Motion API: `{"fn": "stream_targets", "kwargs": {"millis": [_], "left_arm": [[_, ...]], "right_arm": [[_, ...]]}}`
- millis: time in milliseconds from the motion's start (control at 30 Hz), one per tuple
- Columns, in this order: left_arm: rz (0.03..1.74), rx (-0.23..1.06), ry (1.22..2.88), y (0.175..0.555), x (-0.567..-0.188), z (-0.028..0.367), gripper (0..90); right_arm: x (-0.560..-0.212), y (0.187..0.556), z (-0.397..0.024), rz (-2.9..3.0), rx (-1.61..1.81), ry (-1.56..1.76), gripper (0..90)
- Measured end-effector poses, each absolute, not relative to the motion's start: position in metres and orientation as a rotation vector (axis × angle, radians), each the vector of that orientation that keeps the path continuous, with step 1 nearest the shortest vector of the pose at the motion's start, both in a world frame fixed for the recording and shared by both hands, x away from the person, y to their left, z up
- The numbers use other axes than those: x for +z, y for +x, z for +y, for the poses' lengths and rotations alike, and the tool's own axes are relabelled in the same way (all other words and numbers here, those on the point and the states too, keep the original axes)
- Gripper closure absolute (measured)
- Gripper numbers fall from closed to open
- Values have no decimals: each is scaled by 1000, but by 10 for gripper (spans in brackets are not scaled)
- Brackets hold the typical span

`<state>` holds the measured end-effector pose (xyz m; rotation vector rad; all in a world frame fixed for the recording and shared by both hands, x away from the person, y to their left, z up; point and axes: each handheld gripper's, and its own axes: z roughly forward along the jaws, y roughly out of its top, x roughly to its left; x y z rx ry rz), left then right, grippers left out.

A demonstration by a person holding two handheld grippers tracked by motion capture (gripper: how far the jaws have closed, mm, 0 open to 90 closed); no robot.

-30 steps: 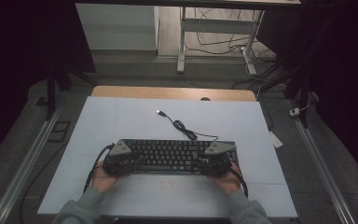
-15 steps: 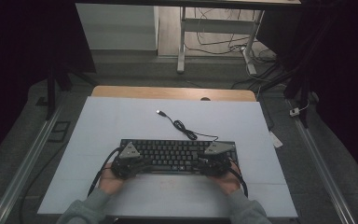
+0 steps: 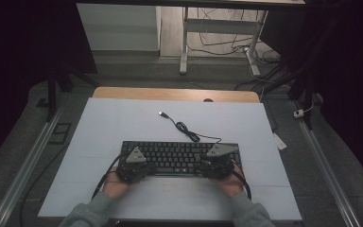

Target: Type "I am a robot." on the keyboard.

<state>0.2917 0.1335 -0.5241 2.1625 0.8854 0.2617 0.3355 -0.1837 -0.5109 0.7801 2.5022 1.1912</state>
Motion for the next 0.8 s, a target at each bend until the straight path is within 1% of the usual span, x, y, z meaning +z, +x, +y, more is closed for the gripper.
{"fn": "stream_targets", "kwargs": {"millis": [633,800], "left_arm": [[873,292,2195,291,-529,130,891],[871,325,2162,290,-525,134,891]], "right_arm": [[-511,336,-184,2503,1182,776,508],[-511,335,-183,2504,1187,776,508]]}}
